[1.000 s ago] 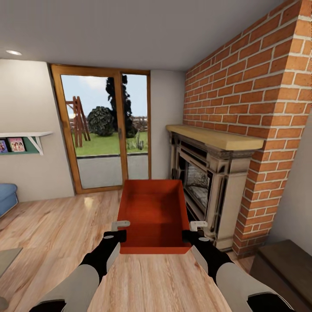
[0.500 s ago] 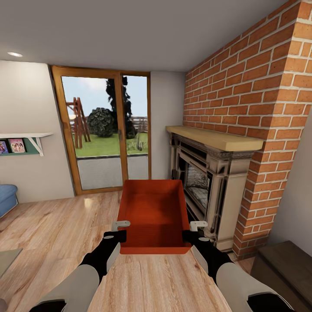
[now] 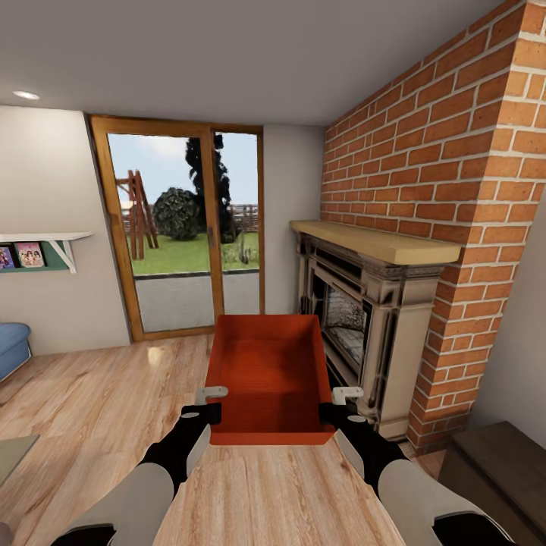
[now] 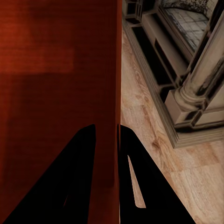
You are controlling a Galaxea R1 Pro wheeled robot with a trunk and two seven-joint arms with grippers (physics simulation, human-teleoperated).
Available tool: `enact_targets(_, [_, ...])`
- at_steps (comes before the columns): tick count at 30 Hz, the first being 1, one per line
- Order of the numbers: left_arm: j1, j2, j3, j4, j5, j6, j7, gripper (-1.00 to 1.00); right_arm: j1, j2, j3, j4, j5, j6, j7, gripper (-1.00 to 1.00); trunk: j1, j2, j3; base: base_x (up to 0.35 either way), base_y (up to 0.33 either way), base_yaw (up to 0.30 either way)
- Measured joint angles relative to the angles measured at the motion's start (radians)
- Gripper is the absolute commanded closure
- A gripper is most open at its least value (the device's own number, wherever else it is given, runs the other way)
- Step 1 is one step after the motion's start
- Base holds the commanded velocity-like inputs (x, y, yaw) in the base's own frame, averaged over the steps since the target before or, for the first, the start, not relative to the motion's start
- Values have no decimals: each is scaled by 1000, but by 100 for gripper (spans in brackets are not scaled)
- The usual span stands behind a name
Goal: Move the two storage containers from the living room to the garage. In the garage, place one container on the floor and stack the other container on top of it (either order is fine).
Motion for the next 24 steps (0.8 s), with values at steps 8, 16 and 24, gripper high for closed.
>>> enact_targets(8, [0, 0, 0, 0, 0, 0, 0, 100, 0, 0, 1, 0, -1, 0, 0, 100, 0, 0, 0, 0, 0, 0])
enact_targets(16, [0, -1, 0, -3, -2, 4, 1, 100, 0, -2, 3, 0, -6, 1, 0, 100, 0, 0, 0, 0, 0, 80])
enact_targets(24, [0, 0, -1, -1, 0, 2, 0, 100, 0, -1, 1, 0, -3, 1, 0, 100, 0, 0, 0, 0, 0, 266])
